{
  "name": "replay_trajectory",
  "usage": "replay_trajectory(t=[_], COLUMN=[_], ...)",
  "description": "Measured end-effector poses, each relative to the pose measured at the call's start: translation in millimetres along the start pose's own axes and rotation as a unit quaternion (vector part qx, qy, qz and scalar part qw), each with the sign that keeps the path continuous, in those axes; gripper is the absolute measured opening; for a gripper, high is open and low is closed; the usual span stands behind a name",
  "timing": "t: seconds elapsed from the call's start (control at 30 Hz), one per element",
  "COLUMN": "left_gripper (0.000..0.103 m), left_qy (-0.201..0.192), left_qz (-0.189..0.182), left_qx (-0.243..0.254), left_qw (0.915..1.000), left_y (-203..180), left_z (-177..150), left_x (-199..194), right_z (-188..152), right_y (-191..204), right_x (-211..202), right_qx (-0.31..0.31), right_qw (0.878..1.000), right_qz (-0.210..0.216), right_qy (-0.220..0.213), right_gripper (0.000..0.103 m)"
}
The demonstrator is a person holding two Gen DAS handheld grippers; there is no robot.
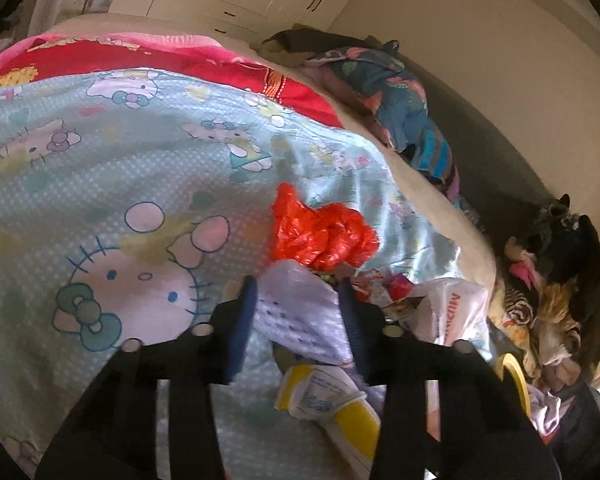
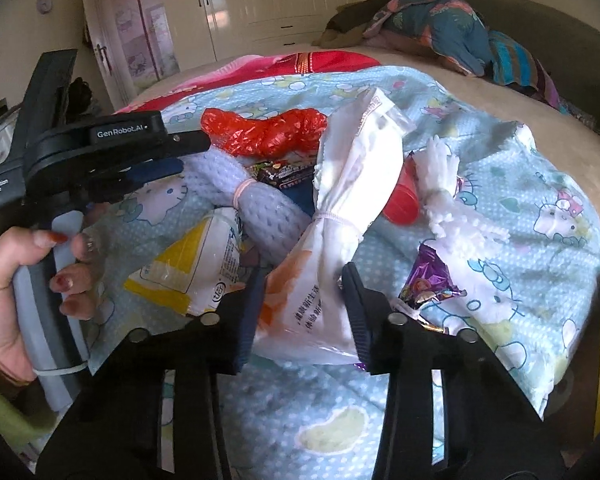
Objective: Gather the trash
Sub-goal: 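Grasp the white plastic bag with the right gripper and lift it, then carry the white plastic bag with the right gripper over the yellow bin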
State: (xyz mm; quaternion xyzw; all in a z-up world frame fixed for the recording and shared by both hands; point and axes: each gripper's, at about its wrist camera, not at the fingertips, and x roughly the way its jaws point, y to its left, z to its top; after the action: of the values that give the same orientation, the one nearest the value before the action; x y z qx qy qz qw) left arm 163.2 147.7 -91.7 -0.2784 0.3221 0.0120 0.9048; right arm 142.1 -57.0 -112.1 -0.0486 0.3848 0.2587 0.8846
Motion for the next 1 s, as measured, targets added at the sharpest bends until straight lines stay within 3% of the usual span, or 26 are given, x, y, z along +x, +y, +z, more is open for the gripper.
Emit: replay_trajectory(t=[0.03, 0.27, 0.57, 1.0], left_gripper=[0.026, 0.019, 0.016, 0.015], left_qy=[-0.002, -0.029, -0.089, -0.119], left_qz=[-0.003, -0.030, -0.052, -0.099], left_qx=[0.003, 0.026, 0.083, 0.117], left_qw=[1.0000, 0.9988, 0.9912, 0.9810], left_y=[-0.9, -19.2, -56.3, -97.5], left_z=[-0.4, -6.0, -5.4, -6.9], left_x=[-1.7, -29.4, -76.0, -115.2], right_z=[-0.7, -3.3, -1.1, 2.1], right_y=[0.1, -6.5, -16.4, -54.0], right_x=[-0.3, -11.3, -50.0, -97.6], right_qx=[-0.001, 0.015, 0.028, 0.067], right_qw=[1.000, 1.000, 0.997, 0.990], right_qz=[0.001, 0.010, 0.024, 0.010], right_qy=[0.000, -0.018, -0.075, -0.124], right_gripper=[0.028, 0.026, 0.022, 0.022])
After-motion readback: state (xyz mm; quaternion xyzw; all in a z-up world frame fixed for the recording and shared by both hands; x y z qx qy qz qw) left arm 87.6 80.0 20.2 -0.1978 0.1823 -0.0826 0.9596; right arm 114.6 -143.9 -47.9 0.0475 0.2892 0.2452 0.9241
